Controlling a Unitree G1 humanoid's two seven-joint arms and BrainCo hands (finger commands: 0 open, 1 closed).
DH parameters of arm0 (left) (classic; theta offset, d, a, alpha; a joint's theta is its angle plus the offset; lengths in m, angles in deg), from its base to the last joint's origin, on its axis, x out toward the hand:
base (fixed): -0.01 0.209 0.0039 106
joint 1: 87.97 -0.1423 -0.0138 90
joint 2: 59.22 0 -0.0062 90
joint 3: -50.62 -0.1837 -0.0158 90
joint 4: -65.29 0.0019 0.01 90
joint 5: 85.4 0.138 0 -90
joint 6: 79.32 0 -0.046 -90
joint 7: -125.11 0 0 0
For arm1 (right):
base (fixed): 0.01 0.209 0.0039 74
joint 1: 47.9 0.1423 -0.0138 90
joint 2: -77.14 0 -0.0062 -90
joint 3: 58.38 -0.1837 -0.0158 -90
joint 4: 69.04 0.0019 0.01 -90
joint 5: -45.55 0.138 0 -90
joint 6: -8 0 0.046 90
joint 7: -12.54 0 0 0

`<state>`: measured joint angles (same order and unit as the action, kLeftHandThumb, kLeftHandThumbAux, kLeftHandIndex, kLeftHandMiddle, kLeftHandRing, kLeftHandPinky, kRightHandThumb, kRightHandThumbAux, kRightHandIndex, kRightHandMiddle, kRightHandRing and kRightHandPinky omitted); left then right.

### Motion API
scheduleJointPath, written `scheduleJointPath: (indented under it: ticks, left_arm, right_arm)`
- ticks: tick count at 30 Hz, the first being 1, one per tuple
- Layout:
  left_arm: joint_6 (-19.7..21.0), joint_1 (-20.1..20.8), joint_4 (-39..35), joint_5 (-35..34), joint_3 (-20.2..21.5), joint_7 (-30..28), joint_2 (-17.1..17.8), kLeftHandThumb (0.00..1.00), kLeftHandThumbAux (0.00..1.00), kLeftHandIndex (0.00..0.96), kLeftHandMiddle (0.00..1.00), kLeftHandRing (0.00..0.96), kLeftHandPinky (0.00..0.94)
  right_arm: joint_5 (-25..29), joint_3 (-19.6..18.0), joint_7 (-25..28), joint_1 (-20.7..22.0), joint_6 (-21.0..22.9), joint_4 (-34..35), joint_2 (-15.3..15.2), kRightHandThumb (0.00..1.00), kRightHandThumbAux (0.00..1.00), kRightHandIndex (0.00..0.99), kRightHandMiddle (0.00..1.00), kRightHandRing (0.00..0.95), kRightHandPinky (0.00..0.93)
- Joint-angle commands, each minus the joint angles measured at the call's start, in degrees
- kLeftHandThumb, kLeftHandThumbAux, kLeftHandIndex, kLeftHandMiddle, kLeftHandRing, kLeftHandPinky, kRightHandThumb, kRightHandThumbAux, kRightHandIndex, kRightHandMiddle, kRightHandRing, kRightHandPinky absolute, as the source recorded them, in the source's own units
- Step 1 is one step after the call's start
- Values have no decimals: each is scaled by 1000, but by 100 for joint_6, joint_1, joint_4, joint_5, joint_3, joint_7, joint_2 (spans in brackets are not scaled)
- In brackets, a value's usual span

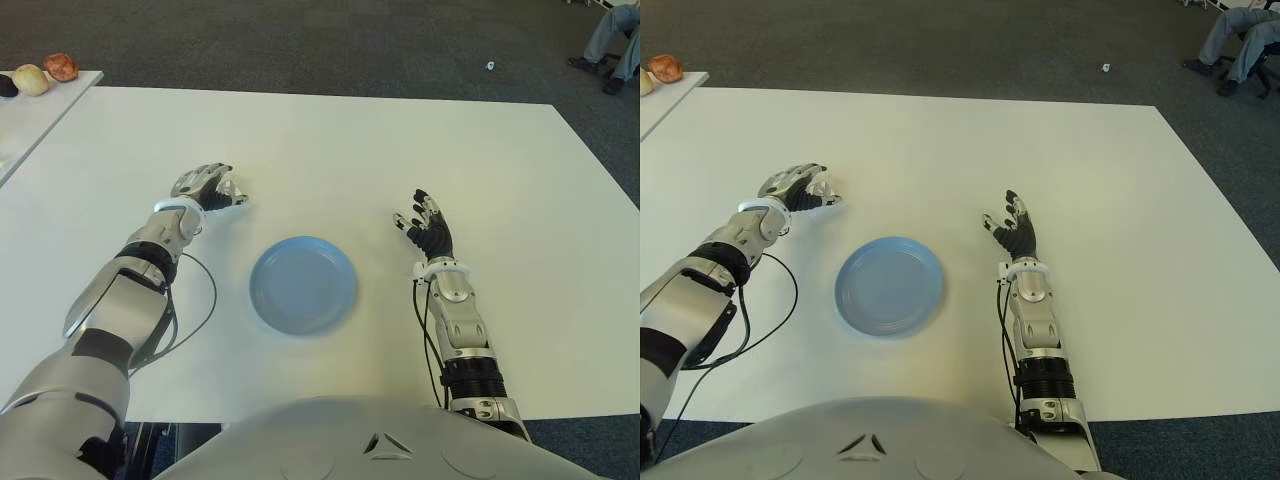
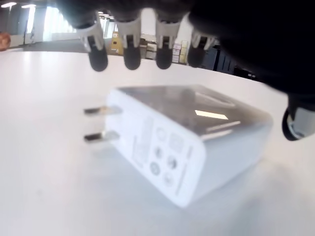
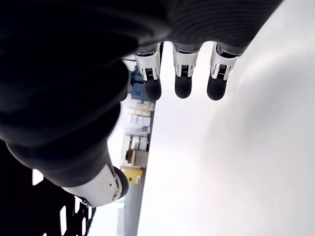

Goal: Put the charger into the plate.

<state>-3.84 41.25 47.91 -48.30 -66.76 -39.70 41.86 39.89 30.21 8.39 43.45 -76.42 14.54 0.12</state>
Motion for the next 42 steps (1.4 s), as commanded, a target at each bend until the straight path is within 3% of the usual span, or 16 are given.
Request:
scheduleJointPath:
  ticks: [1,30,42]
  left_arm:
    - [81,-122,102,-32,37,44,-97,83,321,0,0,0,11]
    - [244,-278,241,-112,197,120,-277,104,299,0,0,0,48]
    - [408,-490,355,24,65,400,-334,107,313,0,0,2,85]
  right_arm:
    - [52,-13,15,46,-9,-64,18,73,821,0,33,36,75]
    - [84,-10,37,29,-56,45,4,53,823,0,33,37,72]
    - [97,-24,31,-39,13,219,15,54,810,0,32,35,68]
